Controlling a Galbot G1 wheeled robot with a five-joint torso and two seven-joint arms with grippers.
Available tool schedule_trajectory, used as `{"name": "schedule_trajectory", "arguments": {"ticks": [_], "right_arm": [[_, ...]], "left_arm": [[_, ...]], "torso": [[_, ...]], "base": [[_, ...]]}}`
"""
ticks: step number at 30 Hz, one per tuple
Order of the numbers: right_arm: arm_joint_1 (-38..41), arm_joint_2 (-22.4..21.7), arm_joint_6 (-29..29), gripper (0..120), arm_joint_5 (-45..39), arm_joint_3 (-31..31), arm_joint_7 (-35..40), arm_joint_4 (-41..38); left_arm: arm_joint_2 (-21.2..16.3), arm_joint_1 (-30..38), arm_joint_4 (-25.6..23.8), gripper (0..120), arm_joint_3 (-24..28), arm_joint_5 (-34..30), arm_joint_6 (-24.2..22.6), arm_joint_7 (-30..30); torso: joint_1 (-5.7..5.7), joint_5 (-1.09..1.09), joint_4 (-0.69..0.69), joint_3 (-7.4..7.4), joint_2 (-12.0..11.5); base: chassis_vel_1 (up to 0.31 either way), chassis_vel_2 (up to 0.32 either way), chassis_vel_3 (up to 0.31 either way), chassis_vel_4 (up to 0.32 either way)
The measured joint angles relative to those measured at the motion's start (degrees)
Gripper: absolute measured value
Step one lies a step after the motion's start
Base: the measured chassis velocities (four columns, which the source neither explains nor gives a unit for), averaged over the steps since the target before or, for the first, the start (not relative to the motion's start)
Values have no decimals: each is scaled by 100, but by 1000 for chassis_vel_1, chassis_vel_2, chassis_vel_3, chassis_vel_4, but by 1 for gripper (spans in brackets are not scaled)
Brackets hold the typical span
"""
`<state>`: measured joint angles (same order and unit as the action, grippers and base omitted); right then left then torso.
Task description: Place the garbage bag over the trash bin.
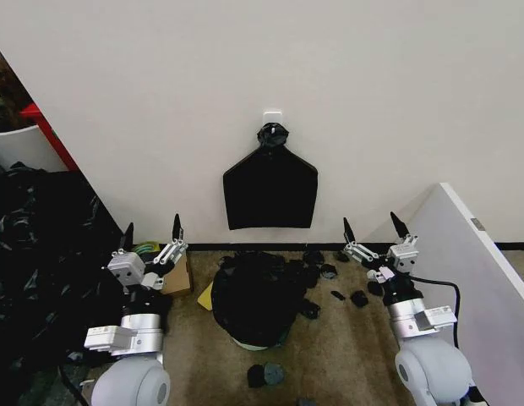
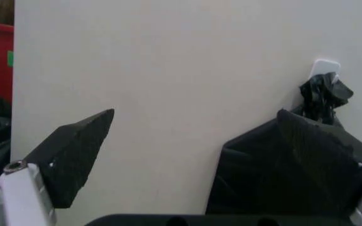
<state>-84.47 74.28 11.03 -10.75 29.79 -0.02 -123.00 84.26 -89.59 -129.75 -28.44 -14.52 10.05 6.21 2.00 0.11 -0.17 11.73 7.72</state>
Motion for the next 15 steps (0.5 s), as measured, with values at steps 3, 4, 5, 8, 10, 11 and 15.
{"name": "schedule_trajectory", "arguments": {"ticks": [3,4,5,8,10,11,15], "right_arm": [[12,69,-5,100,20,-24,19,3],[32,91,-15,100,37,-29,36,21],[32,91,-15,100,37,-29,36,21],[56,85,-69,100,57,-21,4,49],[52,79,-79,100,80,-23,-37,61],[51,81,-81,100,85,-27,-46,63],[59,113,-83,100,109,-41,-56,97]], "left_arm": [[-40,20,52,100,36,20,-32,12],[-58,24,87,100,59,52,-41,15],[-58,24,87,100,59,52,-41,15],[-61,-1,103,100,105,101,-42,15],[-76,-37,92,100,127,120,-41,15],[-82,-47,85,100,132,123,-41,16],[-137,-75,54,100,174,133,-89,94]], "torso": [[0,0,0,0,0],[0,0,0,0,0],[0,0,0,0,0],[0,0,0,0,0],[0,0,0,0,0],[0,0,0,0,0],[0,0,0,0,0]], "base": [[0,0,0,0],[0,0,0,0],[0,0,0,0],[0,0,0,0],[0,0,0,0],[0,0,0,0],[0,0,0,0]]}}
